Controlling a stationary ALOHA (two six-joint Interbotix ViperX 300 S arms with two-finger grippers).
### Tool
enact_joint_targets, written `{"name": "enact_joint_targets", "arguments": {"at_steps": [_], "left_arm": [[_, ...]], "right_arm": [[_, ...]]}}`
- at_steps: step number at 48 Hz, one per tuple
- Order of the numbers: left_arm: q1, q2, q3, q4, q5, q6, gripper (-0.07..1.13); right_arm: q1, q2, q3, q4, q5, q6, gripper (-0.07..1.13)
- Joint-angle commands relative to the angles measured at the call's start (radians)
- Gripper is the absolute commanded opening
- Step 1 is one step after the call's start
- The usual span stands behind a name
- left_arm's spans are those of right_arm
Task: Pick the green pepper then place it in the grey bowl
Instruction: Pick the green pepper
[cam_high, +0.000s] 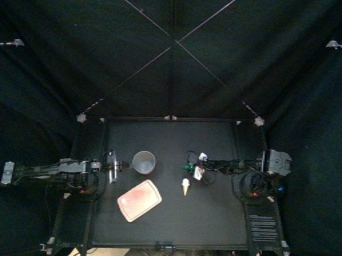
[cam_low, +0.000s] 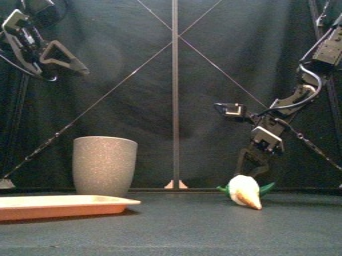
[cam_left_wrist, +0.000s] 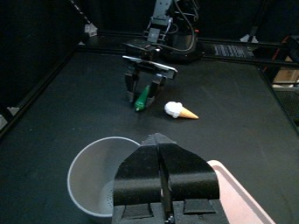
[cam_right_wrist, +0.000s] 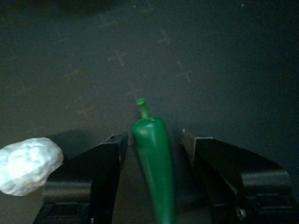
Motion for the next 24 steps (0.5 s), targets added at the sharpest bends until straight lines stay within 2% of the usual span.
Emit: {"name": "enact_joint_targets", "arguments": {"at_steps": [1,14,24], "left_arm": [[0.005,0.002,-0.014,0.0,-0.02,0.0,0.06],[0.003,0.002,-0.014,-0.002,-0.02,0.0,0.06],[0.005,0.002,-0.011,-0.002,-0.018,0.0,0.06]], "right_arm": [[-0.014,0.008,-0.026,-0.003,-0.008,-0.002,0.88],[-0.006,0.025,-0.043,0.002,-0.006,0.003,0.85],[-0.002,0.023,-0.041,0.002,0.003,0.005,0.65]]}}
